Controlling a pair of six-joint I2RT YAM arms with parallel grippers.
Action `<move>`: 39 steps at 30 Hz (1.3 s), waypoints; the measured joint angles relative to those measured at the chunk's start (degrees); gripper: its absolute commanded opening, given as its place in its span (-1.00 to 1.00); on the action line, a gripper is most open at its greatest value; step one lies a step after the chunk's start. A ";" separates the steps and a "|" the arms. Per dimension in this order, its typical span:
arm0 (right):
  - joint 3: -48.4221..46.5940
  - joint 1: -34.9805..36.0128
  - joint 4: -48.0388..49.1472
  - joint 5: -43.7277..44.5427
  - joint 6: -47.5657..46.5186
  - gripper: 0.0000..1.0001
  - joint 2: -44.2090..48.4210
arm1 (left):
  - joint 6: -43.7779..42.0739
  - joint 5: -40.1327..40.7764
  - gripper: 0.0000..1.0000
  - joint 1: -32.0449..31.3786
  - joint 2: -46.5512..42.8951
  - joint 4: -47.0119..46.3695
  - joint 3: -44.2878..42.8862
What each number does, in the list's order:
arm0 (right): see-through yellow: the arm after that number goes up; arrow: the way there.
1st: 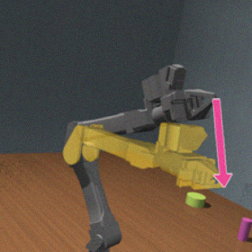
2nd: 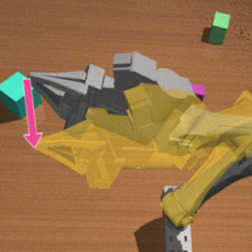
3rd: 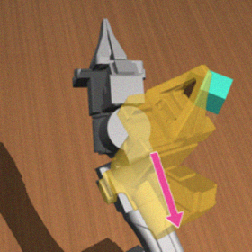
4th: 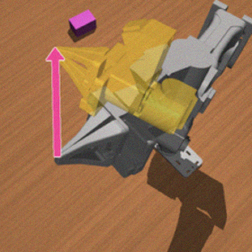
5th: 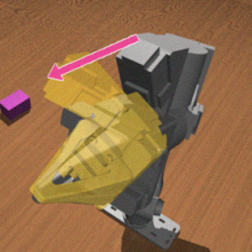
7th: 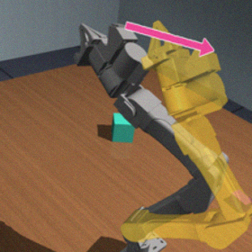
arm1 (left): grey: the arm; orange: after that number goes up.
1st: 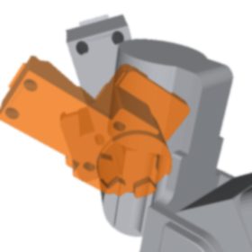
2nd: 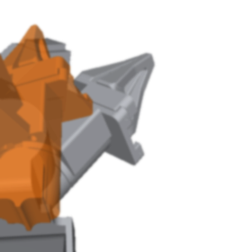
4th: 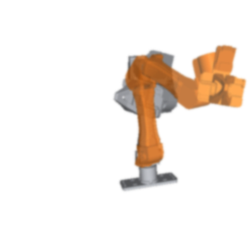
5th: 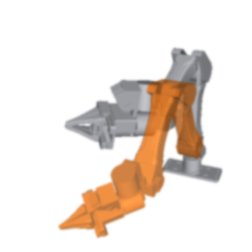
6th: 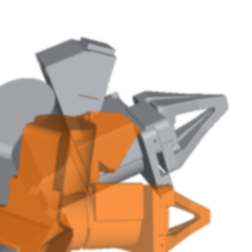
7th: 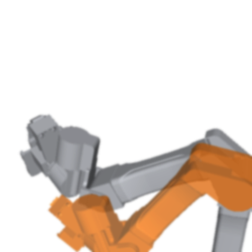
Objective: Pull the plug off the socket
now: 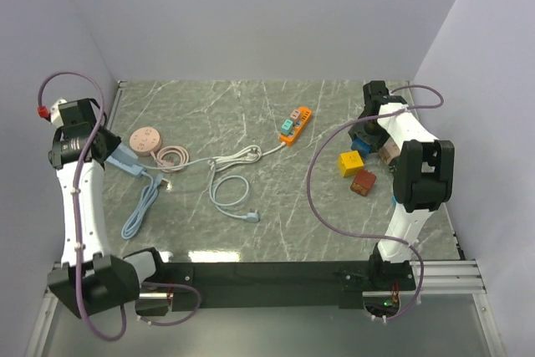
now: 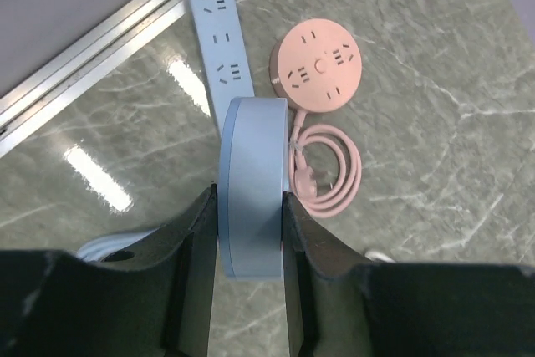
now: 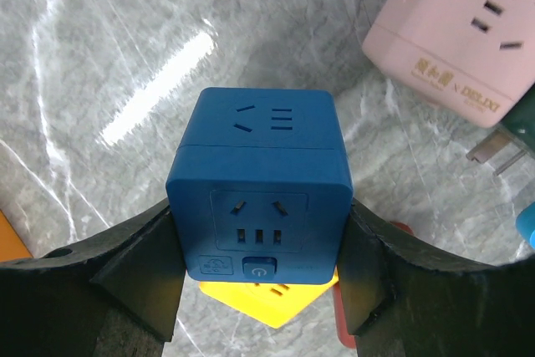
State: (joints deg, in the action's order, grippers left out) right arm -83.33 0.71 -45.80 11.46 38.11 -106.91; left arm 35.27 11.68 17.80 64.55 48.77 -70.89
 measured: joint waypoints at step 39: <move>-3.19 7.43 2.27 -10.78 -3.89 0.71 15.02 | -0.87 -25.16 0.95 3.43 -0.87 -15.80 13.84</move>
State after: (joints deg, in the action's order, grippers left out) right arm -86.52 8.14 -43.53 0.69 34.22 -91.90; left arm 34.39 -13.47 21.23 63.68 32.97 -57.06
